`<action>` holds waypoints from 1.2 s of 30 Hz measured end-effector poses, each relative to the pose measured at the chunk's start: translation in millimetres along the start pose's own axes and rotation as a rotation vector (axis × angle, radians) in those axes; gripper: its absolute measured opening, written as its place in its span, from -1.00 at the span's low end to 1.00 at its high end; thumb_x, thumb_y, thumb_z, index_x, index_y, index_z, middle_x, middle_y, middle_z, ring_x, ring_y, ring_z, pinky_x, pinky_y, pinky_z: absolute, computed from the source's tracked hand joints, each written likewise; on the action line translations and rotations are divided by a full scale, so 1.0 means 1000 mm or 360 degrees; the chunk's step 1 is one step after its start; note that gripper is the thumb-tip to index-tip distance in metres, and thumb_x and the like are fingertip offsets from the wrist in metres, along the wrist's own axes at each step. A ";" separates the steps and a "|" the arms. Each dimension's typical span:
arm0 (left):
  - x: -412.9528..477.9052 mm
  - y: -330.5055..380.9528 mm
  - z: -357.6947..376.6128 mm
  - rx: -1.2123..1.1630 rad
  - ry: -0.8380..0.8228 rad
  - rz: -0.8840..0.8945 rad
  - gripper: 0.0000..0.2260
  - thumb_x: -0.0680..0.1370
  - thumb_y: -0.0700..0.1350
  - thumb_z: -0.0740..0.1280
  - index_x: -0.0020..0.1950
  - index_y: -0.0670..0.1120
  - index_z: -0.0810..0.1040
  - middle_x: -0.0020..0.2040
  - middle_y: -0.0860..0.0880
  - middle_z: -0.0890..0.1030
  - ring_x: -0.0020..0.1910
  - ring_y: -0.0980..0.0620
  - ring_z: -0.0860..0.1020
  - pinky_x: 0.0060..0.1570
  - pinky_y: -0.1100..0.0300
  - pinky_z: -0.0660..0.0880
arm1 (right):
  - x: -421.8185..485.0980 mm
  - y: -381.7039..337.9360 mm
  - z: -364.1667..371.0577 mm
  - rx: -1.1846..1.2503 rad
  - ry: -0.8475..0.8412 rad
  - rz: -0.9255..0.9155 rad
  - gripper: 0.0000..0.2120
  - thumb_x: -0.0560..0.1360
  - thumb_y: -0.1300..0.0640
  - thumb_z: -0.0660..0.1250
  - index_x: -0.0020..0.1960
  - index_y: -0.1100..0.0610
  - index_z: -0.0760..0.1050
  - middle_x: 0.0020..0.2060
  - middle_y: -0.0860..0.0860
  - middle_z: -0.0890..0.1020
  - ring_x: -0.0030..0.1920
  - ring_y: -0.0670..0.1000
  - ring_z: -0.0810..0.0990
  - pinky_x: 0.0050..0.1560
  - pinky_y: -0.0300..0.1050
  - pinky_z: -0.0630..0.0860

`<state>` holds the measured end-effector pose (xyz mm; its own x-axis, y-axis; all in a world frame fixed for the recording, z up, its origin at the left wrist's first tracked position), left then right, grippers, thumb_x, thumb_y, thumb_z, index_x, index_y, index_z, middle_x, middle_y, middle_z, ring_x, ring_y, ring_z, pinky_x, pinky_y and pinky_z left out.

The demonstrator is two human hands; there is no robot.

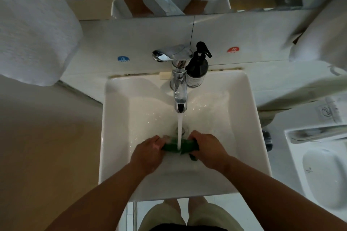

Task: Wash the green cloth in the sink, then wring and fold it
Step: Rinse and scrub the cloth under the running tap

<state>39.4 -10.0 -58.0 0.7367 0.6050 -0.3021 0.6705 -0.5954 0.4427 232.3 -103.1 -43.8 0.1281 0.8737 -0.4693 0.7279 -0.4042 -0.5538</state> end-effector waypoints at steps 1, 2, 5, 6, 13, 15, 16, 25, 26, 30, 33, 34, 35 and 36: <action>-0.003 -0.004 -0.005 0.0007 -0.0009 0.0009 -0.64 0.59 -0.07 0.29 0.40 0.03 0.45 0.09 -0.07 0.64 -0.02 -0.14 0.61 -0.03 -0.01 0.58 | 0.001 -0.001 -0.005 0.0064 0.0034 -0.0026 -0.72 0.45 0.08 0.50 0.05 -0.04 0.45 -0.03 -0.13 0.53 -0.09 -0.12 0.53 -0.03 -0.27 0.49; -0.005 -0.007 -0.010 0.0014 -0.0027 0.0026 -0.66 0.60 -0.03 0.27 0.39 0.05 0.42 0.05 -0.07 0.66 -0.05 -0.13 0.61 -0.05 0.01 0.58 | 0.000 -0.001 -0.010 0.0101 0.0064 -0.0056 -0.69 0.42 0.07 0.53 0.02 -0.04 0.43 -0.03 -0.14 0.47 -0.11 -0.14 0.49 -0.08 -0.35 0.43; -0.014 -0.019 -0.022 0.0039 0.0057 0.0083 -0.68 0.53 0.05 0.30 0.29 0.08 0.47 0.02 -0.06 0.67 -0.11 -0.11 0.64 -0.11 0.02 0.60 | -0.005 -0.001 -0.019 -0.0042 0.0046 -0.0150 -0.66 0.42 0.00 0.51 0.05 -0.06 0.40 -0.02 -0.13 0.46 -0.08 -0.13 0.45 -0.08 -0.35 0.39; -0.017 -0.023 -0.024 0.0105 0.0109 0.0084 -0.66 0.50 0.09 0.31 0.26 0.06 0.54 0.06 -0.06 0.65 -0.06 -0.10 0.63 -0.08 0.02 0.59 | -0.009 0.000 -0.019 -0.0189 0.0005 -0.0212 -0.68 0.43 -0.05 0.49 0.06 -0.07 0.41 0.02 -0.12 0.47 -0.03 -0.11 0.44 -0.03 -0.30 0.42; -0.023 -0.013 0.001 0.0427 0.0055 0.0154 -0.43 0.41 0.15 0.46 0.39 0.04 0.51 0.34 -0.17 0.50 0.26 -0.23 0.48 0.06 -0.12 0.59 | -0.018 -0.007 0.020 -0.0435 -0.0084 -0.0267 -0.45 0.55 -0.10 0.30 0.50 -0.08 0.25 0.48 0.01 0.28 0.42 0.06 0.30 0.32 -0.03 0.48; -0.023 -0.011 0.017 0.0471 -0.0076 0.0144 -0.39 0.43 0.06 0.48 0.46 0.08 0.41 0.36 -0.16 0.47 0.24 -0.23 0.48 0.00 -0.12 0.62 | -0.016 -0.012 0.039 -0.0569 -0.0144 -0.0270 -0.45 0.57 -0.05 0.27 0.53 -0.10 0.21 0.54 0.06 0.18 0.50 0.15 0.18 0.30 0.06 0.51; -0.021 -0.011 0.021 0.0466 -0.0088 0.0118 -0.39 0.45 -0.01 0.48 0.48 0.10 0.36 0.36 -0.17 0.46 0.22 -0.22 0.49 -0.02 -0.09 0.63 | -0.013 -0.012 0.040 -0.0596 -0.0109 -0.0244 -0.49 0.59 -0.01 0.26 0.52 -0.10 0.23 0.53 0.08 0.21 0.48 0.17 0.21 0.26 0.07 0.53; 0.001 -0.018 -0.017 -0.0430 -0.0250 -0.0348 -0.72 0.60 -0.10 0.28 0.31 0.03 0.39 0.01 -0.07 0.65 -0.15 -0.02 0.62 -0.11 0.11 0.58 | 0.000 0.010 -0.006 0.0692 -0.0199 0.0448 -0.84 0.58 0.19 0.32 0.15 0.09 0.43 -0.04 0.13 0.66 -0.20 0.03 0.68 -0.23 -0.13 0.67; 0.000 -0.024 -0.022 -0.0319 -0.0197 -0.0392 -0.75 0.61 -0.06 0.24 0.28 0.02 0.45 0.04 -0.07 0.64 -0.09 -0.04 0.61 -0.07 0.11 0.57 | -0.002 0.013 -0.010 0.0570 -0.0168 0.0472 -0.87 0.59 0.13 0.32 0.13 0.10 0.47 -0.04 0.12 0.66 -0.18 0.03 0.68 -0.17 -0.08 0.68; -0.009 -0.022 -0.022 0.0024 -0.0090 -0.0212 -0.47 0.52 0.15 0.26 0.49 0.08 0.36 0.44 -0.08 0.41 0.34 -0.13 0.44 0.24 -0.05 0.52 | -0.014 0.010 -0.003 -0.0351 0.0008 0.0173 -0.43 0.54 -0.19 0.29 0.48 -0.05 0.26 0.38 0.07 0.39 0.30 0.09 0.46 0.24 0.05 0.55; -0.016 -0.002 0.006 0.0275 -0.0367 0.0024 -0.23 0.50 0.21 0.32 0.61 0.20 -0.01 0.62 -0.07 0.07 0.53 -0.19 0.12 0.45 -0.13 0.32 | -0.021 0.001 0.027 -0.0546 -0.0169 -0.0056 -0.27 0.52 -0.13 0.31 0.58 -0.14 0.02 0.54 0.05 0.11 0.50 0.17 0.14 0.35 0.14 0.47; -0.015 0.003 0.016 0.0332 -0.0390 0.0039 -0.21 0.51 0.17 0.34 0.60 0.20 -0.07 0.61 -0.08 0.08 0.52 -0.20 0.15 0.43 -0.13 0.34 | -0.020 0.000 0.033 -0.0581 -0.0175 -0.0070 -0.30 0.55 -0.07 0.28 0.58 -0.14 0.02 0.53 0.06 0.14 0.48 0.17 0.17 0.34 0.12 0.48; -0.014 0.007 0.022 0.0367 -0.0359 0.0031 -0.22 0.52 0.10 0.36 0.60 0.18 -0.06 0.58 -0.12 0.18 0.45 -0.21 0.25 0.37 -0.11 0.41 | -0.018 0.001 0.035 -0.0564 -0.0148 -0.0070 -0.35 0.58 -0.01 0.26 0.58 -0.13 0.04 0.51 0.07 0.21 0.44 0.16 0.24 0.33 0.09 0.48; -0.011 0.009 0.026 0.0379 -0.0302 0.0014 -0.26 0.53 0.02 0.37 0.60 0.14 0.01 0.50 -0.15 0.30 0.35 -0.20 0.37 0.27 -0.07 0.47 | -0.015 0.002 0.034 -0.0510 -0.0116 -0.0060 -0.39 0.59 0.04 0.25 0.58 -0.12 0.10 0.47 0.06 0.30 0.37 0.13 0.33 0.32 0.05 0.48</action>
<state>39.4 -35.5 -73.0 0.7308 0.5029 -0.4615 0.6491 -0.7211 0.2422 208.6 -126.0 -61.2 0.0566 0.8601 -0.5070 0.9076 -0.2560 -0.3328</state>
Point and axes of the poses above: each hand's wrist, its own x-axis towards the middle knuckle, its own z-axis out of the palm, y = z × x, the point moved 4 cm from there along x, towards the middle knuckle
